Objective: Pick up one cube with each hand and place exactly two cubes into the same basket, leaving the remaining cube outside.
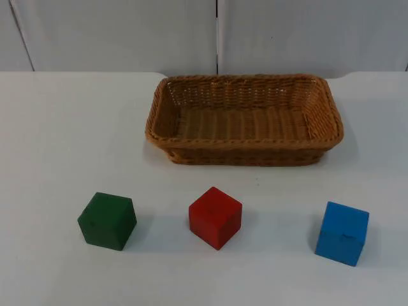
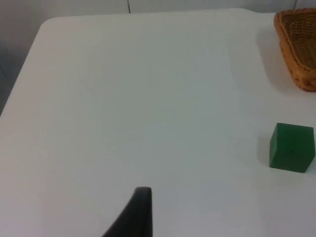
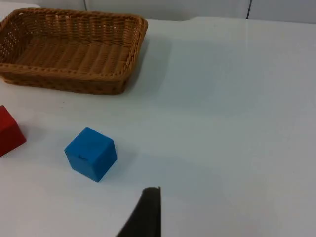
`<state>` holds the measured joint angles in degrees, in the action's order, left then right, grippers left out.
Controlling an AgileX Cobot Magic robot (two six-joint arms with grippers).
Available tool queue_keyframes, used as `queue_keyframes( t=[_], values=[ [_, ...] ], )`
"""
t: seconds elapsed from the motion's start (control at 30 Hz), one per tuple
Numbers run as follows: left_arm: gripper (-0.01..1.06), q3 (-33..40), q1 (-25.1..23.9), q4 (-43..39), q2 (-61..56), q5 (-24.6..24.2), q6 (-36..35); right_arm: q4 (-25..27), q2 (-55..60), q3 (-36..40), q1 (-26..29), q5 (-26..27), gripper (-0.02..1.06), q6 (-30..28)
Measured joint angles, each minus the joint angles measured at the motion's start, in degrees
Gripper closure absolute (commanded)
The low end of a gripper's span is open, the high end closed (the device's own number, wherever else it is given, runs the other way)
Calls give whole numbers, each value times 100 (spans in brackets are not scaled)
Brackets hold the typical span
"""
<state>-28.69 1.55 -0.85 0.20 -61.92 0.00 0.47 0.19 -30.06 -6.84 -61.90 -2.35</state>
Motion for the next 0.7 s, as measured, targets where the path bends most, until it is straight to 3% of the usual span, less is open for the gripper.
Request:
queue_keyframes(
  t=[0.7],
  values=[
    [0, -812, 0, 127, 96, 75, 0, 0, 1419, -1064, 0, 204, 19, -12]
  ],
)
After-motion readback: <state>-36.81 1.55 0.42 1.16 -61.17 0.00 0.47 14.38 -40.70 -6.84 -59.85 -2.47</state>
